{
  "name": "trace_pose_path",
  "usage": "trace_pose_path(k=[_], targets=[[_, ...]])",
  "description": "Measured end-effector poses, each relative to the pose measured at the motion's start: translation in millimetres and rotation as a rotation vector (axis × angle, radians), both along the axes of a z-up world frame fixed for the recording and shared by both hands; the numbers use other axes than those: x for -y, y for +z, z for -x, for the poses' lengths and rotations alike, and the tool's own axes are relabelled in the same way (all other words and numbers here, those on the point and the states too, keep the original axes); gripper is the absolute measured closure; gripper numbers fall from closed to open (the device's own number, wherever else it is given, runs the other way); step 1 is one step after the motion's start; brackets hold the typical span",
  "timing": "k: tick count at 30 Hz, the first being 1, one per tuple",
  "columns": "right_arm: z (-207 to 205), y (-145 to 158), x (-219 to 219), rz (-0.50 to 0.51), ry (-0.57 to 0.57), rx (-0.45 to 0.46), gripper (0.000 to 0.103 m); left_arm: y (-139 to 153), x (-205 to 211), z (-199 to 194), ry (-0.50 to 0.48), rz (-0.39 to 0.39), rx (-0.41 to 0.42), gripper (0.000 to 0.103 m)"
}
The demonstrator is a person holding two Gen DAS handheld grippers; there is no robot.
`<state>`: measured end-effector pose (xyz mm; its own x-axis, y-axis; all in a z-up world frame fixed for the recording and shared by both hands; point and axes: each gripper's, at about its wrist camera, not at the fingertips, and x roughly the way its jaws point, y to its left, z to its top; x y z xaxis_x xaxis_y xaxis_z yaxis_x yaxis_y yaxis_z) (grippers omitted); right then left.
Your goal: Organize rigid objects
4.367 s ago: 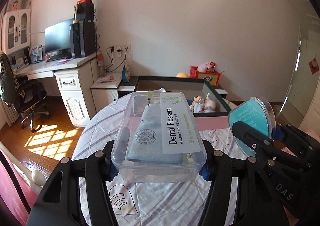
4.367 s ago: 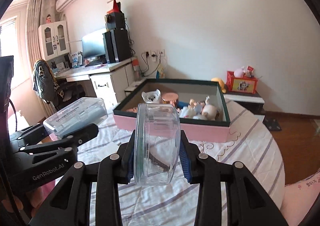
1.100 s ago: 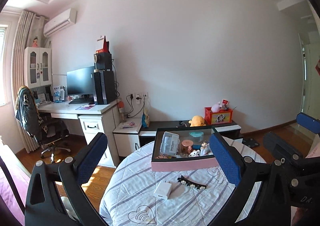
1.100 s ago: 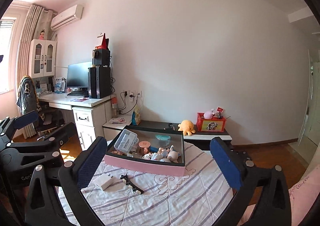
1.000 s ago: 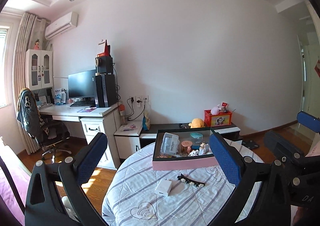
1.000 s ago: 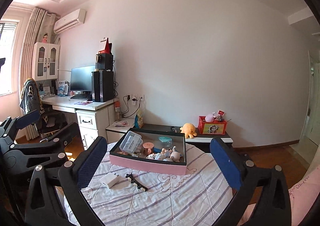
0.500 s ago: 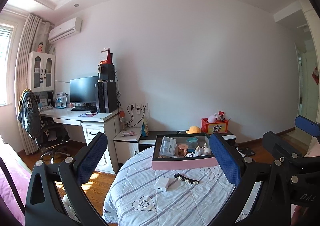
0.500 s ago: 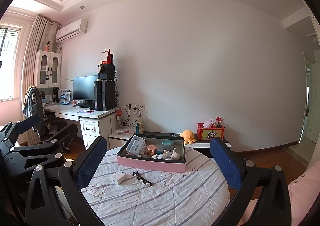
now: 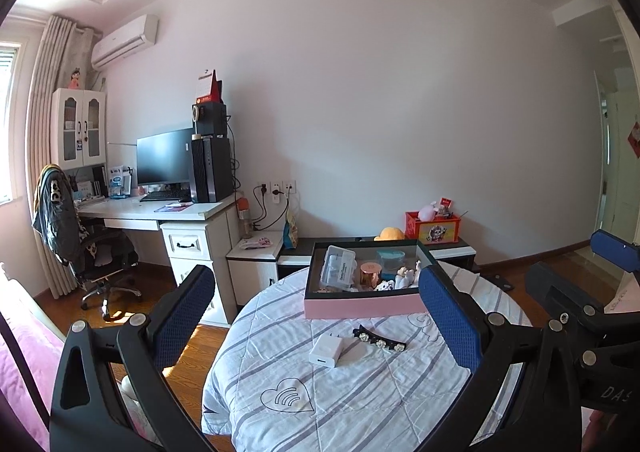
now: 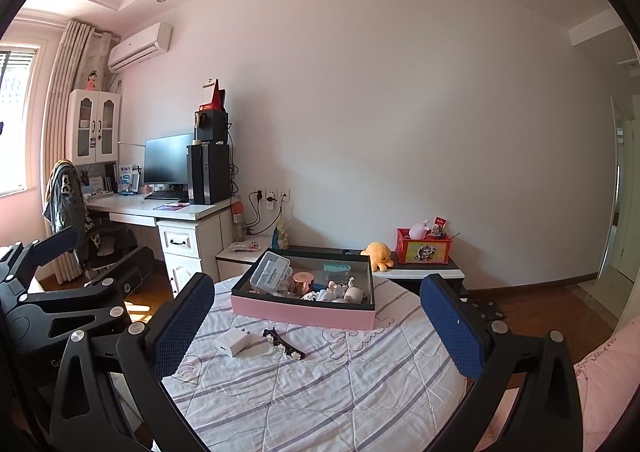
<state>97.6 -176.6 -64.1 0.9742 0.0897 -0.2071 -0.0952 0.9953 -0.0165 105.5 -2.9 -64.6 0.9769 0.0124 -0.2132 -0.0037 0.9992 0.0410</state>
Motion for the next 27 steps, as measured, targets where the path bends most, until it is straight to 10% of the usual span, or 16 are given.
trace_pose_path(k=[16,27], targets=[[-122,-109,-8,0.014,0.032,-0.334,0.000,-118,-5,-127,-0.007,-0.025,-0.410,0.000],[-174,-153,-12,0.015,0.053,-0.460,0.000,-163,-7,-178,-0.011,-0.024,-0.542,0.000]])
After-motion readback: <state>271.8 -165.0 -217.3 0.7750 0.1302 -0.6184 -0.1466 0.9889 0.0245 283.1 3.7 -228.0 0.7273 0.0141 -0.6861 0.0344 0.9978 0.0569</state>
